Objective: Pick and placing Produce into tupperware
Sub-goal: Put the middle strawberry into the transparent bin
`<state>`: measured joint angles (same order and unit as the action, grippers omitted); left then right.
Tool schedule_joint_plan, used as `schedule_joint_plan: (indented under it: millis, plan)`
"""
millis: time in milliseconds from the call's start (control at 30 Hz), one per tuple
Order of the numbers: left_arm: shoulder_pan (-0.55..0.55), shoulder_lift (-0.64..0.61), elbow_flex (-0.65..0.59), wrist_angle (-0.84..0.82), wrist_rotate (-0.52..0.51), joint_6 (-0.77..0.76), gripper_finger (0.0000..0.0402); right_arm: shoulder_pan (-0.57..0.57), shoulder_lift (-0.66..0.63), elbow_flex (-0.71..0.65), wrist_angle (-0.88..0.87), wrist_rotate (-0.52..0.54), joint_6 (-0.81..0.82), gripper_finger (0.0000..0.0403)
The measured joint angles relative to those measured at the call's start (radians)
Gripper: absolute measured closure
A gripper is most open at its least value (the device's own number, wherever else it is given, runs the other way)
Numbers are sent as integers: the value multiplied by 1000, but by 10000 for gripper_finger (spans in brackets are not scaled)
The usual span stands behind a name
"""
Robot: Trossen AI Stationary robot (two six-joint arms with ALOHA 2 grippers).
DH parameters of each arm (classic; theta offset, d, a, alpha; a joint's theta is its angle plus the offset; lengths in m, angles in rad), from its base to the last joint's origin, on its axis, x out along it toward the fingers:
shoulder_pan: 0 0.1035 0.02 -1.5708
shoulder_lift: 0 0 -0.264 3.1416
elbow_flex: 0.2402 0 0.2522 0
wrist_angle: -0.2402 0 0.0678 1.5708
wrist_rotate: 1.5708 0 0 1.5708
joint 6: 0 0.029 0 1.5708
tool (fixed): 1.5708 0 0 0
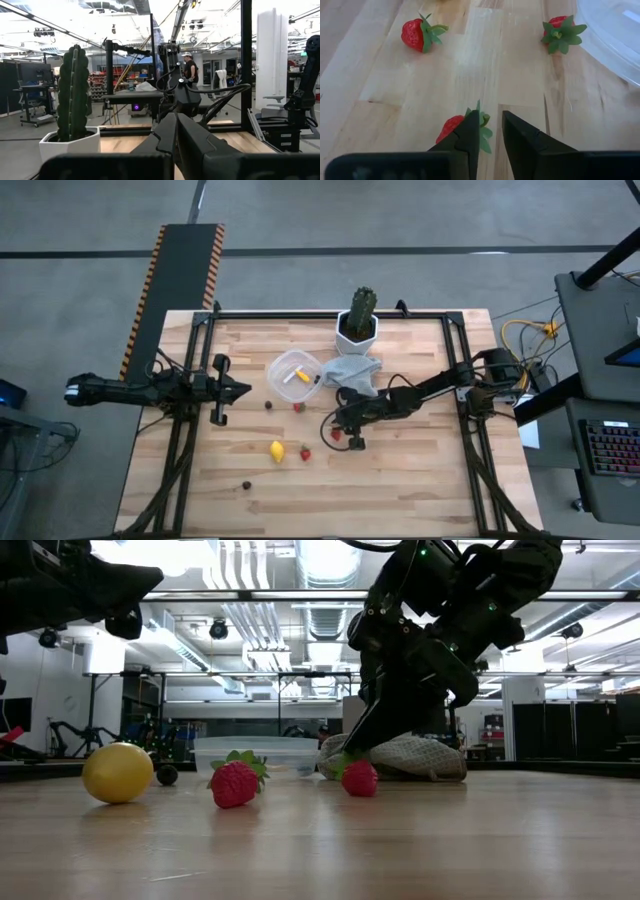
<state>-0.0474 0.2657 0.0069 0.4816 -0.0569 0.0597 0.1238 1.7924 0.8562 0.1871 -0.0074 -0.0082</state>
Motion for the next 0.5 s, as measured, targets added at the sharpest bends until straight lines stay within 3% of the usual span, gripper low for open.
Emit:
schedule_joint_plan:
  millis: [500]
  plan:
    - [0, 0, 0, 0, 0, 0, 402, 0, 0, 0, 0, 0, -1, 349]
